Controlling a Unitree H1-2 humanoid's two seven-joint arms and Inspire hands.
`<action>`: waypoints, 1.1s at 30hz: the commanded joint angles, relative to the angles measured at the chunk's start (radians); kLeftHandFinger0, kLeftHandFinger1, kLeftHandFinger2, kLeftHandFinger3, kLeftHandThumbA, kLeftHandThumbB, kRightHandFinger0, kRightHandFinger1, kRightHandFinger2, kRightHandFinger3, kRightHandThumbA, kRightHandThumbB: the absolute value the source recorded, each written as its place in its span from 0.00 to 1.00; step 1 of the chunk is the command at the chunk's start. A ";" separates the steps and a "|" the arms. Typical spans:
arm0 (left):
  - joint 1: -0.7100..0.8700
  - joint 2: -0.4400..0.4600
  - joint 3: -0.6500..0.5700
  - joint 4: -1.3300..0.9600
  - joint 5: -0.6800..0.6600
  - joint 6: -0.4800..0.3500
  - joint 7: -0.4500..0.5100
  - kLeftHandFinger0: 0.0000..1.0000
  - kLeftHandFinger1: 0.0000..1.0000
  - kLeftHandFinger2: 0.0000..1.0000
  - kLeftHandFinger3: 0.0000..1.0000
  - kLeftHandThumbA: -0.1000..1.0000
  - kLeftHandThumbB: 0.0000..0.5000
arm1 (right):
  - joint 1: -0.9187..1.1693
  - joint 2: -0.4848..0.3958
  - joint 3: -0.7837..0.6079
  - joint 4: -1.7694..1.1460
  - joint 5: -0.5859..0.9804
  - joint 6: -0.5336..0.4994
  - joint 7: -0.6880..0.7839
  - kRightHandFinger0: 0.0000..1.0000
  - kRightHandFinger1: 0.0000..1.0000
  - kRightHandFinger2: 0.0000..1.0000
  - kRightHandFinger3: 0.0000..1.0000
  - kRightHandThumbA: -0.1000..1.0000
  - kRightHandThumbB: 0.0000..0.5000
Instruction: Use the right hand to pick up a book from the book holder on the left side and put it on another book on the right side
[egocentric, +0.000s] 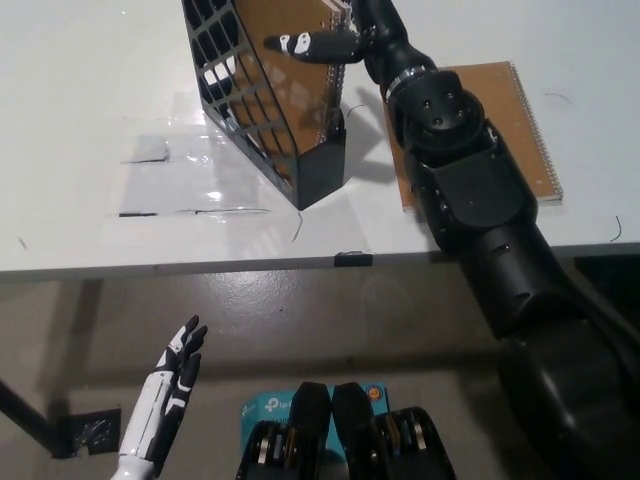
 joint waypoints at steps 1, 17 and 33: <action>-0.009 0.012 -0.005 -0.032 0.007 -0.023 -0.004 1.00 1.00 1.00 1.00 1.00 0.12 | -0.068 0.012 -0.001 0.004 0.025 -0.027 0.020 1.00 1.00 1.00 1.00 0.96 0.76; -0.024 0.008 -0.001 -0.034 0.017 -0.014 0.000 1.00 1.00 1.00 1.00 1.00 0.12 | -0.074 0.023 0.008 0.036 0.016 -0.047 0.007 1.00 1.00 1.00 1.00 0.97 0.71; -0.046 0.008 0.002 -0.033 0.009 -0.005 -0.003 1.00 1.00 1.00 1.00 1.00 0.17 | -0.124 0.057 -0.030 0.127 -0.024 -0.084 -0.312 0.00 0.23 0.67 0.62 0.00 0.26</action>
